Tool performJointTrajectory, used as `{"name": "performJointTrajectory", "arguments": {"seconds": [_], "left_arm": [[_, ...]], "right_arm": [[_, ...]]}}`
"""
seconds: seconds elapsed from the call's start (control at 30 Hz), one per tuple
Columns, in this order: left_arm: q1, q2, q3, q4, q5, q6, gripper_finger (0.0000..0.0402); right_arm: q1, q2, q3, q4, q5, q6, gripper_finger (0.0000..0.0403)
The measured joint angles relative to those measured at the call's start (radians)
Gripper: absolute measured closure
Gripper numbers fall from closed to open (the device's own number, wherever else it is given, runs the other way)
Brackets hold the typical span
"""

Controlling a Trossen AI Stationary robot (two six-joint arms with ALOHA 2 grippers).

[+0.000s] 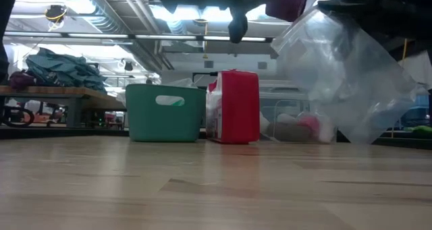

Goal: Roll bandage
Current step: Put the purple bandage into the transparent zip bag

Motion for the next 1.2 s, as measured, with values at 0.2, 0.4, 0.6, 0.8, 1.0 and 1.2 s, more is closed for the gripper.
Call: {"name": "performJointTrajectory", "arguments": {"seconds": [0.2, 0.4, 0.6, 0.8, 1.0, 1.2], "left_arm": [[0.001, 0.000, 0.000, 0.031, 0.000, -0.014, 0.0375], [0.000, -0.001, 0.000, 0.036, 0.000, -0.015, 0.0374], [0.001, -0.001, 0.000, 0.041, 0.013, -0.021, 0.0378], [0.003, -0.001, 0.000, 0.040, 0.014, -0.017, 0.0376], [0.003, -0.001, 0.000, 0.038, 0.014, 0.007, 0.0380], [0.003, -0.001, 0.000, 0.038, 0.014, 0.013, 0.0381]], "right_arm": [[0.000, 0.000, 0.000, 0.000, 0.000, 0.000, 0.0398], [0.000, 0.000, 0.000, -0.001, 0.000, 0.000, 0.0398], [0.000, 0.000, 0.000, -0.001, 0.000, 0.000, 0.0398], [0.000, 0.000, 0.000, 0.000, -0.001, 0.004, 0.0398], [0.000, 0.000, 0.000, 0.020, -0.020, 0.004, 0.0398], [0.000, 0.000, 0.000, 0.033, -0.041, 0.006, 0.0398]]}}
